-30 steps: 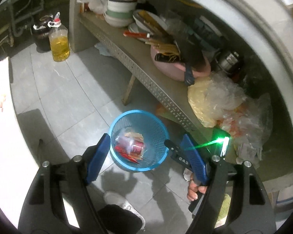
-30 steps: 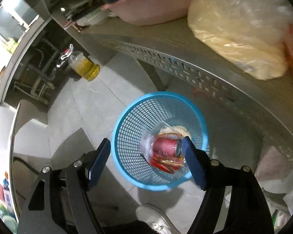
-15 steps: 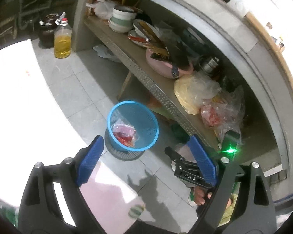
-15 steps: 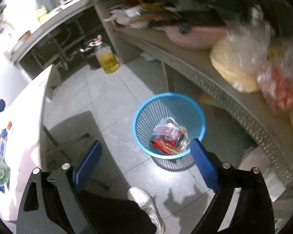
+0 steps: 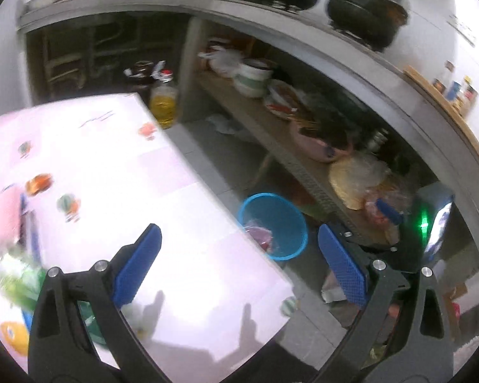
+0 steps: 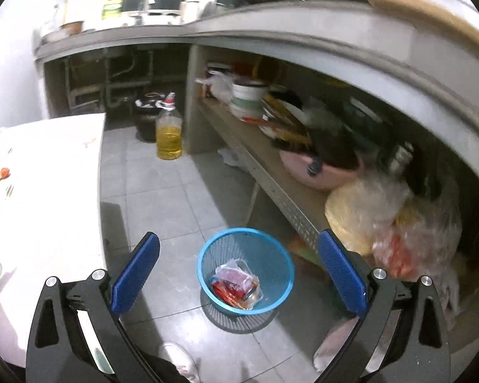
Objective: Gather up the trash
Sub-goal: 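Move both grippers back over the table, then grasp the orange peel on the table with the right gripper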
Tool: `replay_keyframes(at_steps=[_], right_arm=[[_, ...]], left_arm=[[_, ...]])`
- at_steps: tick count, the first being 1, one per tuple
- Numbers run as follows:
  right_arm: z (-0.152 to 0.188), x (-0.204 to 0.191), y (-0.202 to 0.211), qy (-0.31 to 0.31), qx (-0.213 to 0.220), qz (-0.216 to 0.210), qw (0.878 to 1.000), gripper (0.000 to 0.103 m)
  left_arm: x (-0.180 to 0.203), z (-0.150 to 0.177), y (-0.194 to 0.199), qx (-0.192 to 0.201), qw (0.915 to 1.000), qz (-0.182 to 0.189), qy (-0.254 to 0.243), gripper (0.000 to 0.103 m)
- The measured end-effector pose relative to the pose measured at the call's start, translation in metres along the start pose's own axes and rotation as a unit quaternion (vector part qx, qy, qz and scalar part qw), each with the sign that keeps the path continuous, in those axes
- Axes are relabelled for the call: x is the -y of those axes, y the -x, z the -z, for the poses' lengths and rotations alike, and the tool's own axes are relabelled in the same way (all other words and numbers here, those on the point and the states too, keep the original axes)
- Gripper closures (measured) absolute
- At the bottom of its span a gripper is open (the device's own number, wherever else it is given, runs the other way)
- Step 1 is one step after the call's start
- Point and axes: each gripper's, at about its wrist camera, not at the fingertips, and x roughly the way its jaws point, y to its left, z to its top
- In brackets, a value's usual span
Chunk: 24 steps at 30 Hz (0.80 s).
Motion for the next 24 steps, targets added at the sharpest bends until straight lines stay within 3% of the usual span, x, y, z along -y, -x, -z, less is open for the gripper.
replay_keyframes(at_steps=[7,13,18,21,22,24], right_arm=[[-0.018,-0.029,0.028,0.022,0.059,-0.104,0.993,0.006],[-0.05,-0.071,0.038,0.03,0.062,-0.232,0.97,0.007],[-0.093,-0.118,0.029,0.028,0.033,-0.347,0.937,0.007],[-0.12,-0.151,0.008,0.016,-0.023,-0.409,0.912,0.007],[-0.129,-0.168,-0.003,0.012,-0.052,-0.437,0.898,0.007],[-0.138,-0.191,-0.02,0.008,-0.088,-0.459,0.884,0.009]], left_arm=[[-0.051,0.024,0.028,0.018,0.9974,-0.045,0.053,0.008],[-0.098,0.039,0.063,0.054,0.9932,-0.05,0.09,0.008],[-0.126,0.048,0.083,0.083,0.9878,-0.076,0.108,0.008],[-0.145,0.056,0.093,0.087,0.9836,-0.095,0.127,0.008],[-0.152,0.058,0.097,0.09,0.9821,-0.098,0.133,0.008],[-0.162,0.063,0.103,0.095,0.9799,-0.105,0.141,0.008]])
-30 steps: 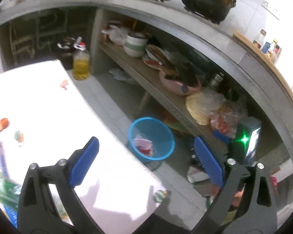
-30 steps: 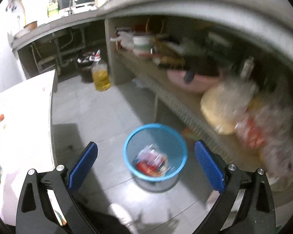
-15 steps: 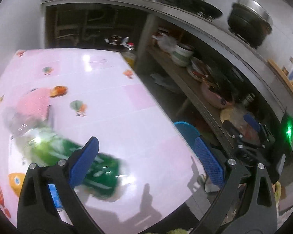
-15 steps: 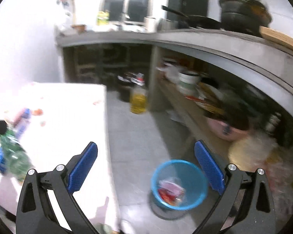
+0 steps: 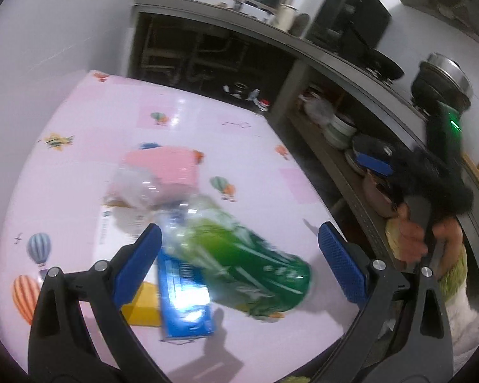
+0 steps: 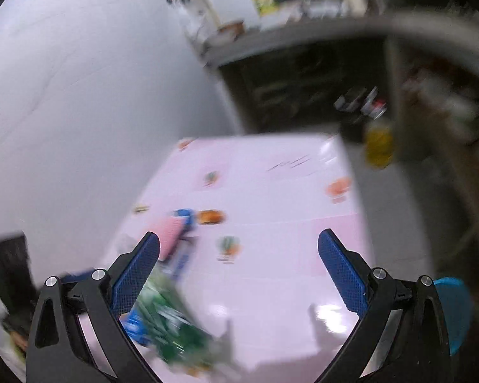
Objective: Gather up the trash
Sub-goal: 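Grasp the orange peel on the table with the right gripper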
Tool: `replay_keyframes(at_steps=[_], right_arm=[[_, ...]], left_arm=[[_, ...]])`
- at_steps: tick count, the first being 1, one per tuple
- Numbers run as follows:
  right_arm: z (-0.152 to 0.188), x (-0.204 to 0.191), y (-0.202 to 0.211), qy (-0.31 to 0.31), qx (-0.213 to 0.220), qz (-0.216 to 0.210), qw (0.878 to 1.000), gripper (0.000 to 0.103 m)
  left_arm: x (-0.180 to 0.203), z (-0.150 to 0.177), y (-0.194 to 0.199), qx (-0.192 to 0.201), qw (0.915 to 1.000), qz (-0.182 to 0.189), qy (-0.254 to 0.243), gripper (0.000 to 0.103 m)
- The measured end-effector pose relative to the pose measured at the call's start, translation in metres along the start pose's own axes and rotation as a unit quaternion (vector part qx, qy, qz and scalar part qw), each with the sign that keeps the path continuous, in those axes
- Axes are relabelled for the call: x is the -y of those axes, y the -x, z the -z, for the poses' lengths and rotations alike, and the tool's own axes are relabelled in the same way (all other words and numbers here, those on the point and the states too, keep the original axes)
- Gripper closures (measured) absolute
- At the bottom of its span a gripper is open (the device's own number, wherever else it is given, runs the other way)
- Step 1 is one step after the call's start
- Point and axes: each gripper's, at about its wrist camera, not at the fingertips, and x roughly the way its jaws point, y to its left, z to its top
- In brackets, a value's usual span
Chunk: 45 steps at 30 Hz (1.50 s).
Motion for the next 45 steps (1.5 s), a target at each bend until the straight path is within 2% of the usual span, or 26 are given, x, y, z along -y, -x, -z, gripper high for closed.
replay_keyframes(at_steps=[2,5,9,12,16,20,22,27,34,36,40,42,45], right_arm=[[-0.013,-0.005,-0.033,-0.005,-0.036,-0.033,0.999,0.014],[-0.028,-0.009,-0.086,-0.023,-0.096,-0.058,0.993,0.022],[-0.034,-0.003,-0.146,-0.066,-0.173,-0.049,0.982,0.034],[-0.034,0.0,-0.187,-0.1,-0.223,-0.041,0.969,0.036],[-0.037,-0.005,-0.224,-0.112,-0.26,-0.017,0.959,0.037],[-0.037,-0.014,-0.245,-0.096,-0.278,0.013,0.956,0.037],[-0.036,-0.018,-0.25,-0.082,-0.285,0.023,0.955,0.041],[-0.032,-0.029,-0.258,-0.04,-0.289,0.054,0.955,0.057],[-0.034,-0.03,-0.263,-0.001,-0.286,0.078,0.955,0.081],[-0.034,-0.024,-0.261,-0.01,-0.28,0.072,0.957,0.087],[-0.031,-0.014,-0.255,-0.027,-0.265,0.062,0.962,0.09],[-0.03,-0.011,-0.253,-0.032,-0.259,0.062,0.963,0.091],[-0.028,-0.002,-0.244,-0.042,-0.25,0.064,0.965,0.091]], left_arm=[[-0.011,0.0,0.004,0.008,0.9999,-0.01,0.005,0.008],[-0.022,0.001,0.01,0.013,0.9997,-0.021,0.008,0.008],[-0.037,0.001,0.015,0.02,0.9994,-0.027,0.012,0.008],[-0.046,0.001,0.015,0.023,0.9992,-0.028,0.016,0.008],[-0.055,0.0,0.016,0.026,0.999,-0.028,0.021,0.008],[-0.065,-0.008,0.016,0.034,0.9986,-0.034,0.021,0.008],[-0.07,-0.017,0.015,0.037,0.998,-0.045,0.024,0.008],[-0.092,-0.051,0.012,0.052,0.9953,-0.075,0.032,0.009],[-0.113,-0.087,-0.017,0.039,0.9944,-0.075,0.063,0.009],[-0.118,-0.099,-0.031,0.03,0.9944,-0.072,0.072,0.014],[-0.127,-0.12,-0.07,-0.009,0.9951,-0.061,0.077,0.025],[-0.133,-0.13,-0.097,-0.049,0.9943,-0.06,0.074,0.035],[-0.136,-0.138,-0.133,-0.116,0.9907,-0.056,0.044,0.039]])
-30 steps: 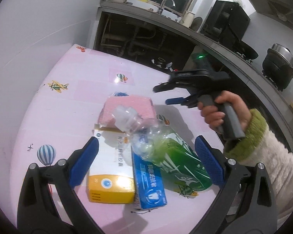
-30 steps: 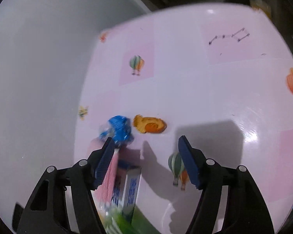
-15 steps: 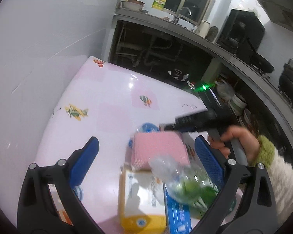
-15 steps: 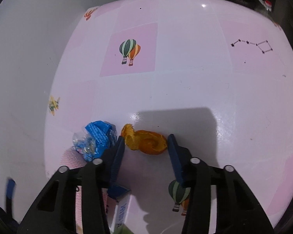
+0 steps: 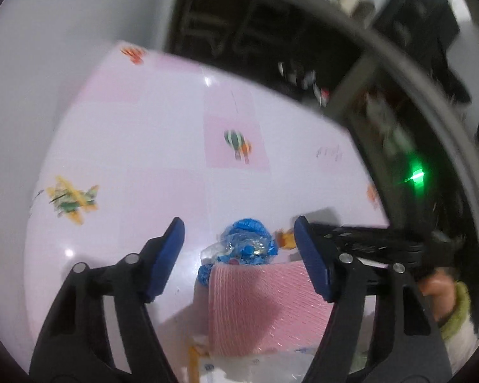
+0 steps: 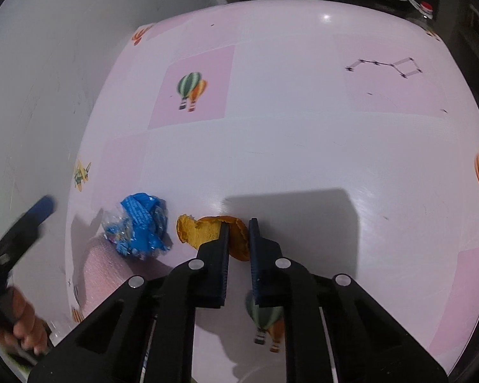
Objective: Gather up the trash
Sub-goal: 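Grasp the orange peel on the table with the right gripper, then grasp the blue wrapper with the left gripper while the right holds the orange peel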
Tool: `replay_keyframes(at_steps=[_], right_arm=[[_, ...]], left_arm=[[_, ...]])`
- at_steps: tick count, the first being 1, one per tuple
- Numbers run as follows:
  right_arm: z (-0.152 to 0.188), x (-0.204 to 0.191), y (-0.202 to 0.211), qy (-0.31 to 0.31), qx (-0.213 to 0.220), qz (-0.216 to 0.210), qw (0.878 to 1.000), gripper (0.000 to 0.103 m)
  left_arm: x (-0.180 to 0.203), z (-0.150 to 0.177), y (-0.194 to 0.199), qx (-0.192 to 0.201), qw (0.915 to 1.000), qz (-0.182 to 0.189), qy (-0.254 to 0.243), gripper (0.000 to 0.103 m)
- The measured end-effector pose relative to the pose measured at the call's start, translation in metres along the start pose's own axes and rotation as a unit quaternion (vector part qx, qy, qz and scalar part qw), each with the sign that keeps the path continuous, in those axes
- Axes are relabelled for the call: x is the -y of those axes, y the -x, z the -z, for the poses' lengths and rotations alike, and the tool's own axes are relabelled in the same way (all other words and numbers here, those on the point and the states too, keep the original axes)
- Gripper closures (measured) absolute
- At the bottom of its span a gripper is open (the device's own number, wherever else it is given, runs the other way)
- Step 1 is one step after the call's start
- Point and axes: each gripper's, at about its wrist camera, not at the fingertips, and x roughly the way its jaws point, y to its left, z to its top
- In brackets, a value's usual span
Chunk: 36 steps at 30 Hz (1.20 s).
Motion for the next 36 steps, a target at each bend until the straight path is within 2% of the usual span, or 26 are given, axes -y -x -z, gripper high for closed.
replay_keyframes(at_steps=[3,10,13,15,20,24,29,36], right_arm=[[0.005,0.009,0.007,-0.006,0.011,0.001,1.0,0.091],[0.009,0.021,0.019,-0.006,0.03,0.007,1.0,0.092],[0.011,0.019,0.019,-0.003,0.037,0.009,0.999,0.092],[0.013,0.019,0.021,-0.002,0.041,0.011,0.999,0.092],[0.016,0.021,0.026,0.0,0.049,0.008,0.999,0.093],[0.018,0.021,0.032,0.0,0.061,0.003,0.998,0.093],[0.021,0.024,0.045,-0.004,0.081,-0.004,0.997,0.094],[0.023,0.026,0.061,-0.013,0.104,-0.018,0.994,0.094]], left_arm=[[0.003,-0.008,-0.024,-0.039,0.9988,-0.015,-0.023,0.041],[0.009,-0.011,-0.06,-0.109,0.9931,0.001,-0.041,0.046],[0.008,-0.009,-0.075,-0.135,0.9901,0.002,-0.036,0.052],[0.006,-0.01,-0.08,-0.14,0.9896,0.005,-0.033,0.06],[0.003,-0.008,-0.077,-0.127,0.9915,0.016,-0.024,0.076],[0.004,-0.012,-0.071,-0.105,0.9942,0.012,-0.021,0.082],[-0.003,-0.013,-0.055,-0.067,0.9976,0.011,-0.012,0.085],[-0.005,-0.017,-0.016,0.014,0.9999,-0.001,-0.006,0.086]])
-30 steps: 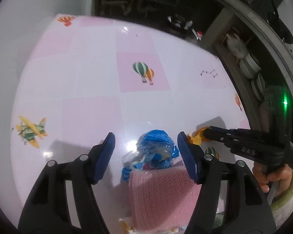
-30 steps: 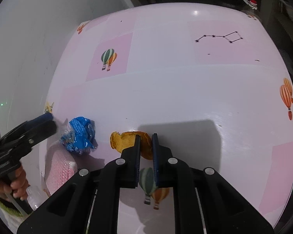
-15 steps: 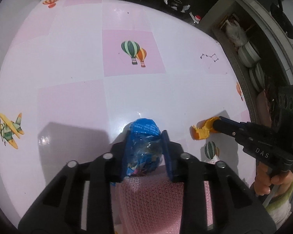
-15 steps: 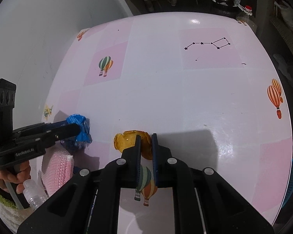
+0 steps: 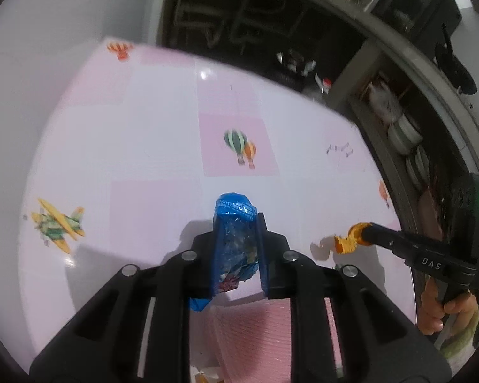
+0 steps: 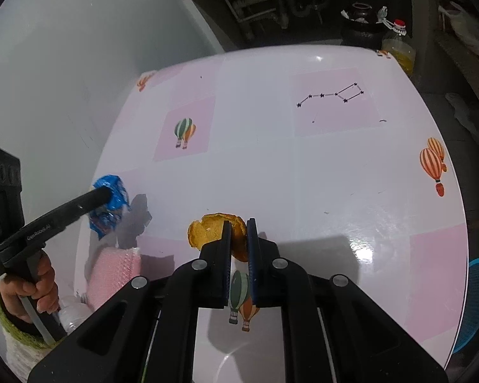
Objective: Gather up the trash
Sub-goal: 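Carry the orange peel and blue wrapper over the blue basket with both grippers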
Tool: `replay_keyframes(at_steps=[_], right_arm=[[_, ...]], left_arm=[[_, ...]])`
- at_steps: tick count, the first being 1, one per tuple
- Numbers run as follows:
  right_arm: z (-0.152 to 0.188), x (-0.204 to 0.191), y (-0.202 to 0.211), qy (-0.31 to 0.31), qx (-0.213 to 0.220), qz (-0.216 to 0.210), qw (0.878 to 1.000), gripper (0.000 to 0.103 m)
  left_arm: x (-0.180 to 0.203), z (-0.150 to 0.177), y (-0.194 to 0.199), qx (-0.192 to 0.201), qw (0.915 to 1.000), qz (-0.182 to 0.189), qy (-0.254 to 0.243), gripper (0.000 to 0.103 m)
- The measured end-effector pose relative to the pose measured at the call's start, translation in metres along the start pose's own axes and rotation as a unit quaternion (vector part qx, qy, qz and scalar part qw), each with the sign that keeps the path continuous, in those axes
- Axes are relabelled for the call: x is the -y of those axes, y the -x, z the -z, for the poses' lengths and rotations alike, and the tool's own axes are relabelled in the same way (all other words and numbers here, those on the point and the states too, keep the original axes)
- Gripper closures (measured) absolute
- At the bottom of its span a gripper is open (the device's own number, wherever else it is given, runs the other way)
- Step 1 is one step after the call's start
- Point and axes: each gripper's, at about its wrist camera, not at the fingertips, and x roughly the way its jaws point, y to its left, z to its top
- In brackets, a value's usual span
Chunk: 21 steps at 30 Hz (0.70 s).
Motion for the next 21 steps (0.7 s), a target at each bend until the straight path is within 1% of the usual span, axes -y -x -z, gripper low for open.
replay_keyframes(at_steps=[3,7,9,12,15,18,21], right_arm=[[0.0,0.003,0.013,-0.004,0.012,-0.009,1.0,0.094],[0.004,0.01,0.036,-0.011,0.032,-0.022,0.999,0.094],[0.008,0.014,0.048,-0.016,0.041,-0.027,0.999,0.094],[0.017,0.022,0.066,-0.029,0.057,-0.037,0.997,0.094],[0.036,0.035,0.093,-0.045,0.082,-0.049,0.994,0.094],[0.058,0.052,0.115,-0.064,0.102,-0.051,0.991,0.094],[0.084,0.076,0.137,-0.089,0.12,-0.043,0.988,0.094]], left_arm=[[0.001,0.0,0.024,0.032,0.9994,-0.012,-0.004,0.086],[0.016,-0.001,0.056,0.074,0.9965,-0.03,-0.023,0.086],[0.026,-0.001,0.075,0.094,0.9946,-0.028,-0.034,0.086],[0.045,0.0,0.094,0.109,0.9925,-0.017,-0.052,0.086],[0.069,0.006,0.111,0.117,0.9898,0.006,-0.081,0.086],[0.102,0.013,0.118,0.107,0.9871,0.04,-0.112,0.086],[0.141,0.023,0.116,0.097,0.9821,0.056,-0.151,0.086]])
